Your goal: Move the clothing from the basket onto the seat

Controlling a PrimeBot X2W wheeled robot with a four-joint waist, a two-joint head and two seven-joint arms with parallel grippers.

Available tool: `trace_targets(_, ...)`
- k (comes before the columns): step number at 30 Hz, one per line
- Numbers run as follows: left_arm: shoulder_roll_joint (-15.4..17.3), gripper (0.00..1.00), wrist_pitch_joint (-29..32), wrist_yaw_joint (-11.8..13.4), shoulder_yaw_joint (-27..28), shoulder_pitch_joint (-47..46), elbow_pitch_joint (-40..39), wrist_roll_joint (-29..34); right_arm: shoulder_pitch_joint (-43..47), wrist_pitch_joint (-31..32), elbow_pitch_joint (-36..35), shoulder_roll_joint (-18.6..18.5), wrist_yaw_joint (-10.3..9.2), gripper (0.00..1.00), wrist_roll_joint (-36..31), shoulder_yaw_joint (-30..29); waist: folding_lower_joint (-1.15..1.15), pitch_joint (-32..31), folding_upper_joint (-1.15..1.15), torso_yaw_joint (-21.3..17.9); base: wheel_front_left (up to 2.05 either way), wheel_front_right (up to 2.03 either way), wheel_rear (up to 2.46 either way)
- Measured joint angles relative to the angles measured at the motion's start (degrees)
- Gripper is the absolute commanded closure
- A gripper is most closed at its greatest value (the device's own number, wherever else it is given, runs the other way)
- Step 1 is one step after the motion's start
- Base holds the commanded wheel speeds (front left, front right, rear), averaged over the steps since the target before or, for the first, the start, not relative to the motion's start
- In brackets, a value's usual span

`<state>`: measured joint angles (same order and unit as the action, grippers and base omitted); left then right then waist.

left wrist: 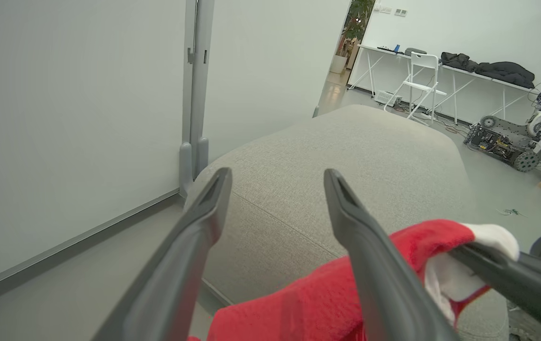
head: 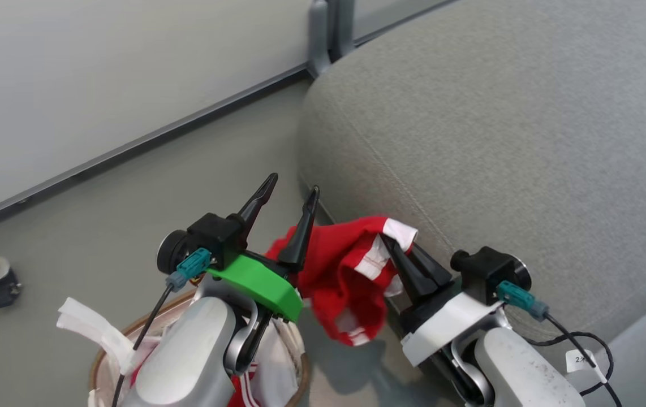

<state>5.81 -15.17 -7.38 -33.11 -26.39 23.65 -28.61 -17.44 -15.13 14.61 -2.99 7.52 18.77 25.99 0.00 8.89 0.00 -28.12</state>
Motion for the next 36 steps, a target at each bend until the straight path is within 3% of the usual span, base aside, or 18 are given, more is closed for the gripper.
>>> trace_targets(7,1.3,0.0,0.0,0.0,-4.1,-2.1,1.1,-1.1,-4.8,0.0,-2.0,-1.1,0.01,1.0,-3.8,-4.2,0.0,3.2,0.0,-2.9,0.0,0.0,0.0)
trace_targets(16,4.6,0.0,0.0,0.0,-5.7,-3.5,0.4,-1.2,-24.5,0.0,0.0,-12.3,0.01,1.0,-9.3,-3.4,0.0,8.9,0.0,-3.5,0.0,0.0,0.0)
trace_targets(20,5.6,0.0,0.0,0.0,-5.9,-3.9,-1.1,-0.3,-33.8,0.0,3.3,-16.0,0.01,1.0,-10.8,-3.5,0.0,11.9,0.0,-3.5,0.0,0.0,0.0)
trace_targets(27,6.8,0.0,0.0,0.0,-8.0,-7.1,-3.3,0.2,-46.0,0.0,10.5,-21.8,0.01,1.0,-14.6,-10.2,0.01,17.2,0.0,-1.5,0.0,0.0,0.0)
trace_targets(32,7.6,0.0,0.0,0.0,-10.1,-9.6,-3.9,-0.1,-50.0,0.0,17.8,-24.9,0.01,1.0,-18.6,-13.9,0.01,20.7,0.0,0.9,0.0,0.0,0.0)
trace_targets(36,7.7,0.0,0.0,0.0,-10.7,-12.2,-4.1,-0.6,-49.4,0.0,24.2,-24.6,0.01,1.0,-20.6,-20.0,0.01,23.2,0.0,3.5,0.0,0.0,0.0)
